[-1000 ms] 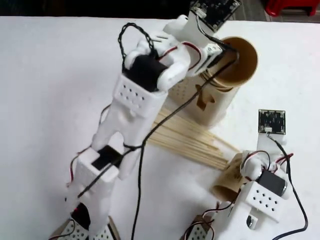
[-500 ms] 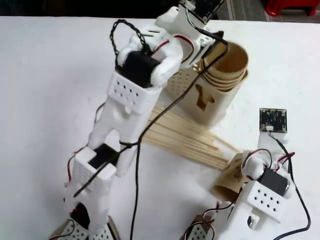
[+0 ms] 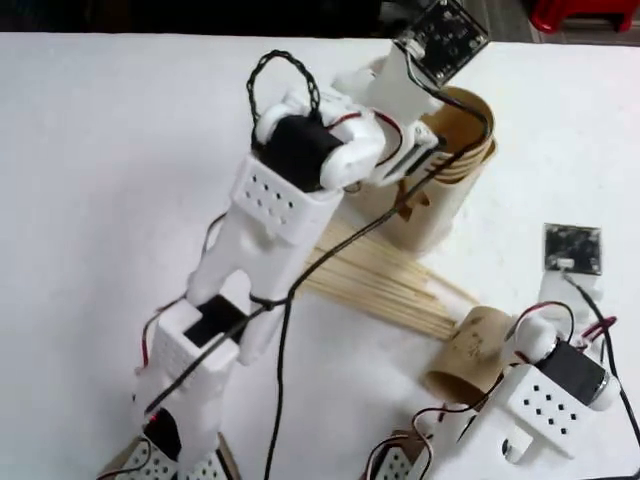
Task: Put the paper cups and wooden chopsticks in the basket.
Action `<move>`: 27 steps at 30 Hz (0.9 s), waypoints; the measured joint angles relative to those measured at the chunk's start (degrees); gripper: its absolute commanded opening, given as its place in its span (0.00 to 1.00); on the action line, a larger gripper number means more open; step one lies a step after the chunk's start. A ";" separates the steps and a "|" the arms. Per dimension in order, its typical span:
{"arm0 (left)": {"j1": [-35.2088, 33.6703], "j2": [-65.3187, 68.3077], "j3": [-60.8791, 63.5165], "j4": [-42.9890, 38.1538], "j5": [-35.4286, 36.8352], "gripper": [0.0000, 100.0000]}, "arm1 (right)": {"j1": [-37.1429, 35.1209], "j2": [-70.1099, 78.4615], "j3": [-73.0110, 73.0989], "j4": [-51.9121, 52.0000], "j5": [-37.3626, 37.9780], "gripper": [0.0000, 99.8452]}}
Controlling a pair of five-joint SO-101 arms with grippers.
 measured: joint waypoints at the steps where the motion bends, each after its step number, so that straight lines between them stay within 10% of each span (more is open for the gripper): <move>1: 0.09 -0.53 0.00 1.23 0.00 0.22 | 0.09 0.00 0.00 1.67 2.02 0.25; 11: 0.53 -2.29 0.00 9.93 0.00 0.22 | 8.18 0.00 0.00 7.47 13.27 0.02; 18: 0.53 -2.81 0.00 11.87 0.00 0.22 | 12.40 0.00 5.27 4.66 32.88 0.02; 27: 0.53 -9.85 1.58 12.31 -0.09 0.22 | 6.86 0.00 13.27 -2.64 35.87 0.02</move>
